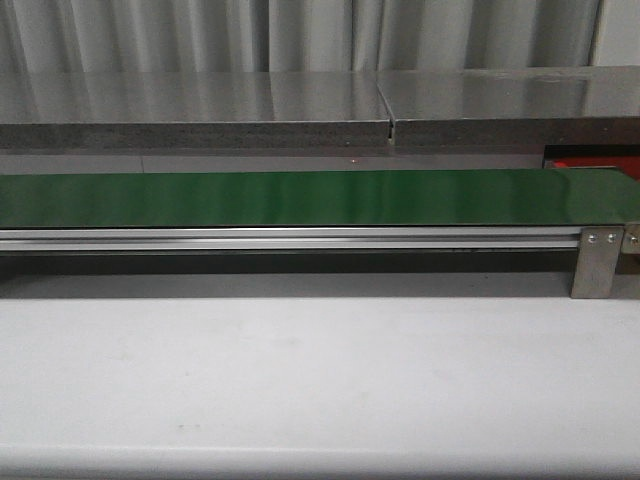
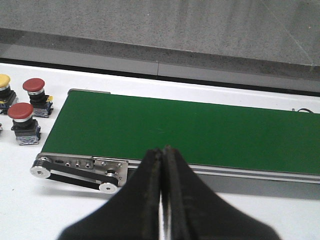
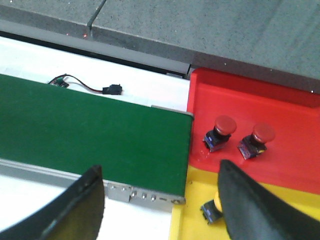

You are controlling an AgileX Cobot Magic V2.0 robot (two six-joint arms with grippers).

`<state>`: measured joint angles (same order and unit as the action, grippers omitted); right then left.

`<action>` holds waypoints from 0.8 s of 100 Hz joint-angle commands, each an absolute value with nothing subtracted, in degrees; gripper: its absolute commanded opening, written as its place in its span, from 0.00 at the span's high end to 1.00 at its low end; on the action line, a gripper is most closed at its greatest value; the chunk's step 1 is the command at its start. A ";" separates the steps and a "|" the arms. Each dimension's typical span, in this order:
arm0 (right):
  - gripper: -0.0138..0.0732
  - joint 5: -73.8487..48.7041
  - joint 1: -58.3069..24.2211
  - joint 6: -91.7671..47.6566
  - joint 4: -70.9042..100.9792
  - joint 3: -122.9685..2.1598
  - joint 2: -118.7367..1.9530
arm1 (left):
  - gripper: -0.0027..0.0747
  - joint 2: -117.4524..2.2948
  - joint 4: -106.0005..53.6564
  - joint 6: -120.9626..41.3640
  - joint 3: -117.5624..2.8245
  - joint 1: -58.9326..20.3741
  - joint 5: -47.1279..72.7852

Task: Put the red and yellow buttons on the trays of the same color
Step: 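Raise the right gripper away from the trays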

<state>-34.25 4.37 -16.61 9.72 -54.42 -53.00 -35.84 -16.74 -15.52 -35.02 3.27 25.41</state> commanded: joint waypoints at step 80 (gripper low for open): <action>0.98 -28.60 4.38 -16.43 12.02 -29.14 -20.74 | 0.99 -35.90 -17.52 -15.48 -36.44 2.87 21.07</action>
<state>-33.05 4.37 -16.61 11.43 -27.73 -20.45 -35.84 -16.74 -15.52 -35.02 3.27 25.41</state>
